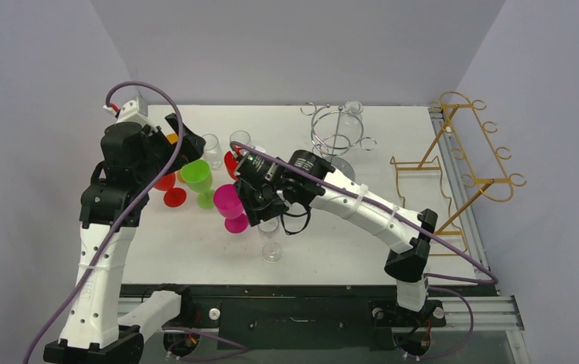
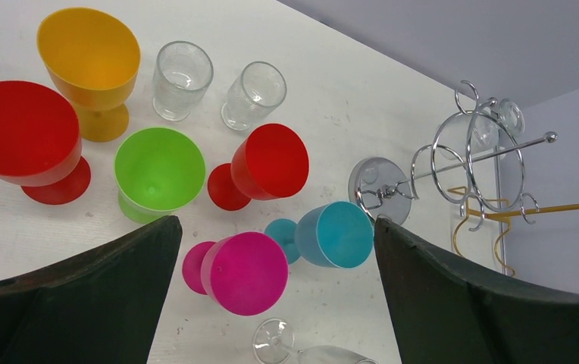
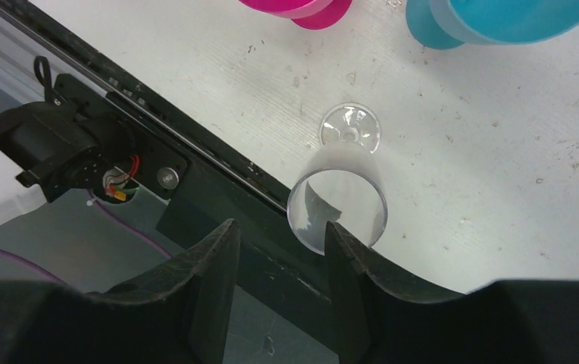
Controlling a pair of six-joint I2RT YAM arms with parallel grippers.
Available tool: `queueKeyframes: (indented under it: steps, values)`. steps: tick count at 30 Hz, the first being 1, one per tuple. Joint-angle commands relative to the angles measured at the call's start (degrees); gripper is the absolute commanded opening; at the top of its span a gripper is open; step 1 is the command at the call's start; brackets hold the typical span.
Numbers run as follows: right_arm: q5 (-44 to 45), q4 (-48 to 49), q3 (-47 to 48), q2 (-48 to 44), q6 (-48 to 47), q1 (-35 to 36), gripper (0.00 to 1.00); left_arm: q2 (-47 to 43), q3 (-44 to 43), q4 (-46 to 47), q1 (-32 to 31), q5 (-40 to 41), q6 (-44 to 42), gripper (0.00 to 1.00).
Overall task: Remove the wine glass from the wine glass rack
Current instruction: Place the wine glass at the center of the board, then move the wine rack to the center of the board.
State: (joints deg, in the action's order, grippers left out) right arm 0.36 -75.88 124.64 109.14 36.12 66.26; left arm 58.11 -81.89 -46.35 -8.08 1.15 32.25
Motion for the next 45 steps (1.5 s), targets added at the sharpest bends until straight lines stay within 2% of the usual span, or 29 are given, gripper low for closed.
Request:
queueKeyframes:
  steps: [1, 6, 9, 15, 18, 24, 27, 29, 33, 38, 45]
  values:
    - [0.1, 1.6, 2.9, -6.1, 1.3, -1.8, 0.42, 0.1, 0.2, 3.9, 0.5, -2.4, -1.2, 0.96]
    - [0.1, 3.2, 3.0, -10.1, 1.6, -6.3, 0.42, 1.3, -0.2, 5.1, 0.4, -6.5, -1.2, 0.96]
    - [-1.4, 6.0, 2.8, -12.5, 1.9, -12.1, 0.43, 3.7, -1.2, 5.6, -0.7, -8.6, -0.4, 0.96]
    - [-0.6, 12.6, 2.1, -17.3, 3.4, -25.5, 0.44, 13.9, -11.2, 5.6, -14.5, -4.9, 2.2, 0.96]
    - [-1.1, 17.5, -0.6, -18.8, 4.3, -33.2, 0.45, 21.6, -15.6, 7.0, -17.8, -4.7, 4.6, 0.99]
    - [-0.9, 22.6, -3.9, -18.7, 5.0, -42.4, 0.45, 36.3, -26.4, 8.5, -21.6, -5.8, 8.9, 0.79]
    - [-0.5, 23.8, -4.1, -18.2, 4.9, -44.1, 0.46, 42.5, -33.8, 6.5, -23.8, -4.5, 9.7, 0.71]
    - [0.7, 23.9, -3.5, -17.5, 4.4, -44.7, 0.46, 46.8, -38.3, 4.9, -24.8, -3.8, 9.9, 0.61]
    - [1.0, 23.7, -3.2, -16.5, 3.8, -45.7, 0.46, 55.1, -48.3, 0.8, -26.8, -1.8, 9.4, 0.5]
    - [-1.4, 25.4, -5.0, -17.1, 3.9, -47.3, 0.46, 65.7, -62.0, -6.4, -28.4, 0.9, 9.2, 0.42]
    - [-2.0, 24.8, -5.4, -17.9, 2.9, -48.6, 0.46, 67.5, -62.1, -7.8, -29.3, 4.7, 8.7, 0.37]
